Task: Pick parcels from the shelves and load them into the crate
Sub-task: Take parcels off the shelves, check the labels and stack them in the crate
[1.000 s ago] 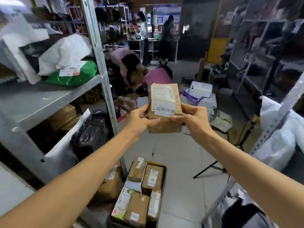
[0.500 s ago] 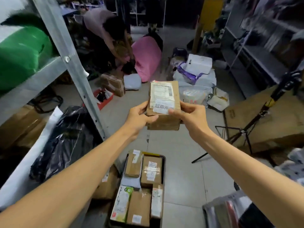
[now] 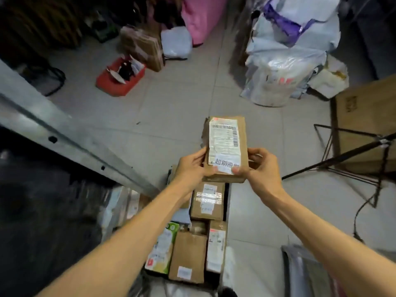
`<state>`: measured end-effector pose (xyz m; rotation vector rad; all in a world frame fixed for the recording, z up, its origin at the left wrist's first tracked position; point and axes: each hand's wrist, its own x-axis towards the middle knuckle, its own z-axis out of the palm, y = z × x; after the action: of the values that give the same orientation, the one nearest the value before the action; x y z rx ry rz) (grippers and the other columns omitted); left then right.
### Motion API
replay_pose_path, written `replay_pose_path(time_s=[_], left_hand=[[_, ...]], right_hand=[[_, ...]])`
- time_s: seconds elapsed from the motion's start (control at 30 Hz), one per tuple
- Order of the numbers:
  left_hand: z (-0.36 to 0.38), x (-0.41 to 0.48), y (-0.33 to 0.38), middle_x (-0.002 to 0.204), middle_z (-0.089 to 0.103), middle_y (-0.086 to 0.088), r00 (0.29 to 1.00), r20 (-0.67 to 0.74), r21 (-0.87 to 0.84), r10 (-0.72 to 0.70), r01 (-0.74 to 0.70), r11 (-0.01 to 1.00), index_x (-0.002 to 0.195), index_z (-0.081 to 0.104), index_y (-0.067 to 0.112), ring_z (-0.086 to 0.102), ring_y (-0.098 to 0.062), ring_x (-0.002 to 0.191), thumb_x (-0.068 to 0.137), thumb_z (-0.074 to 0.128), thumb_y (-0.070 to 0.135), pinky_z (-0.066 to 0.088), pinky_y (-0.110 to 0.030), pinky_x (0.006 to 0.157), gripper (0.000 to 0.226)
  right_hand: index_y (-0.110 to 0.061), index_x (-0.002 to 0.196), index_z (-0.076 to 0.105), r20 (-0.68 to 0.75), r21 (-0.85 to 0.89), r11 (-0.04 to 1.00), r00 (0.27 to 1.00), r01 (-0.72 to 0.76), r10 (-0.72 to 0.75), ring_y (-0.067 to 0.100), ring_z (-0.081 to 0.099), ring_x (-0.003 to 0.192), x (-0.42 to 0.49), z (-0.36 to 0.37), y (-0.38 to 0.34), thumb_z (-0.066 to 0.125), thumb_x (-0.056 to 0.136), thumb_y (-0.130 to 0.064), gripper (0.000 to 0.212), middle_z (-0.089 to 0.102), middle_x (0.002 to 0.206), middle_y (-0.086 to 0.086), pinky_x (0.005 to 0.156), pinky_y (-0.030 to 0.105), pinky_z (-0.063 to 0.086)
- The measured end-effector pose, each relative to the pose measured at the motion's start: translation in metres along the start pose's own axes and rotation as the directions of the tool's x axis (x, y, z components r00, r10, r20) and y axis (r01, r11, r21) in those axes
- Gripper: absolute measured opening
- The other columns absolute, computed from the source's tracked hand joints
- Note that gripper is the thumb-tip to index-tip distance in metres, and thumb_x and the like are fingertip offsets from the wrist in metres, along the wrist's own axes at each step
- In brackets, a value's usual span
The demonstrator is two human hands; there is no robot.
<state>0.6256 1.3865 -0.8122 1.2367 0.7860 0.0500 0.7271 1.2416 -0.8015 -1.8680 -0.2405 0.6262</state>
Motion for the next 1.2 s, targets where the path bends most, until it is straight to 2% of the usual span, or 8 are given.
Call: replay_pose_path(time_s=[0.17, 0.37, 0.5, 0.63, 0.83, 1.0, 1.13, 1.2], left_hand=[[-0.005, 0.072, -0.125, 0.119, 0.064, 0.002, 0.989, -0.088, -0.051, -0.122, 0.117, 0.992, 0.14, 0.046, 0.003, 0.068, 0.005, 0.083, 0.074, 0.061, -0.026, 0.053, -0.012, 0.067, 0.073], [-0.023, 0.142, -0.239, 0.124, 0.065, -0.006, 0.946, -0.222, -0.109, -0.237, 0.217, 0.97, 0.14, 0.045, 0.002, 0.069, 0.005, 0.076, 0.071, 0.059, -0.03, 0.055, -0.015, 0.062, 0.078], [-0.034, 0.174, -0.29, 0.134, 0.06, -0.008, 0.925, -0.297, -0.089, -0.236, 0.219, 0.972, 0.142, 0.044, 0.005, 0.065, -0.012, 0.109, 0.073, 0.058, -0.029, 0.059, -0.027, 0.081, 0.079], [-0.042, 0.193, -0.315, 0.137, 0.057, -0.007, 0.928, -0.329, -0.038, -0.176, 0.173, 0.984, 0.143, 0.042, 0.003, 0.056, -0.017, 0.124, 0.073, 0.055, -0.031, 0.054, -0.035, 0.093, 0.08], [-0.053, 0.2, -0.324, 0.115, 0.059, 0.006, 0.935, -0.32, 0.058, -0.156, 0.184, 0.981, 0.138, 0.049, 0.003, 0.06, -0.002, 0.106, 0.071, 0.062, -0.029, 0.055, -0.016, 0.081, 0.076], [-0.059, 0.197, -0.318, 0.135, 0.053, -0.007, 0.949, -0.258, 0.092, -0.18, 0.21, 0.973, 0.142, 0.042, -0.001, 0.051, -0.007, 0.118, 0.068, 0.065, -0.03, 0.05, -0.007, 0.078, 0.083], [-0.056, 0.187, -0.298, 0.117, 0.056, 0.005, 0.962, -0.225, 0.142, -0.155, 0.189, 0.972, 0.136, 0.05, 0.001, 0.053, -0.002, 0.104, 0.066, 0.068, -0.028, 0.046, -0.001, 0.065, 0.078], [-0.051, 0.181, -0.283, 0.12, 0.058, 0.004, 0.972, -0.2, 0.21, -0.123, 0.165, 0.964, 0.135, 0.052, 0.003, 0.053, -0.004, 0.107, 0.066, 0.07, -0.025, 0.044, 0.0, 0.065, 0.077]], right_hand=[[-0.014, 0.094, 0.056, -0.007, -0.097, 0.994, 0.999, -0.048, 0.048, 0.0, 0.064, 0.088, 0.051, 0.038, 0.128, 0.085, 0.059, 0.007, 0.05, 0.064, 0.093, -0.014, 0.062, 0.013, 0.053], [-0.028, 0.078, 0.044, -0.006, -0.157, 0.982, 0.994, -0.108, 0.108, 0.014, 0.064, 0.097, 0.097, 0.091, 0.256, 0.086, 0.056, 0.006, 0.059, 0.06, 0.093, -0.014, 0.072, 0.032, 0.06], [-0.015, 0.091, 0.051, 0.006, -0.149, 0.973, 0.984, -0.176, 0.178, 0.021, 0.062, 0.105, 0.122, 0.12, 0.313, 0.086, 0.057, 0.006, 0.053, 0.063, 0.102, 0.003, 0.08, 0.042, 0.058], [-0.005, 0.097, 0.05, 0.014, -0.171, 0.964, 0.977, -0.205, 0.211, 0.023, 0.061, 0.109, 0.137, 0.141, 0.346, 0.085, 0.058, 0.006, 0.054, 0.061, 0.107, 0.005, 0.076, 0.042, 0.059], [-0.009, 0.095, 0.041, 0.043, -0.211, 0.95, 0.968, -0.232, 0.246, 0.021, 0.057, 0.109, 0.137, 0.158, 0.372, 0.084, 0.062, 0.008, 0.057, 0.052, 0.097, -0.008, 0.059, 0.023, 0.058], [-0.007, 0.101, 0.043, 0.062, -0.253, 0.935, 0.96, -0.25, 0.273, 0.015, 0.055, 0.103, 0.135, 0.155, 0.371, 0.084, 0.064, 0.005, 0.056, 0.052, 0.097, -0.008, 0.054, 0.01, 0.05], [-0.01, 0.115, 0.045, 0.116, -0.36, 0.89, 0.933, -0.279, 0.34, 0.015, 0.052, 0.106, 0.129, 0.148, 0.355, 0.085, 0.07, -0.009, 0.06, 0.056, 0.114, 0.002, 0.064, 0.014, 0.041], [-0.008, 0.124, 0.045, 0.129, -0.416, 0.869, 0.928, -0.269, 0.349, 0.021, 0.054, 0.112, 0.123, 0.141, 0.341, 0.084, 0.072, -0.015, 0.066, 0.057, 0.122, 0.005, 0.073, 0.022, 0.041]])
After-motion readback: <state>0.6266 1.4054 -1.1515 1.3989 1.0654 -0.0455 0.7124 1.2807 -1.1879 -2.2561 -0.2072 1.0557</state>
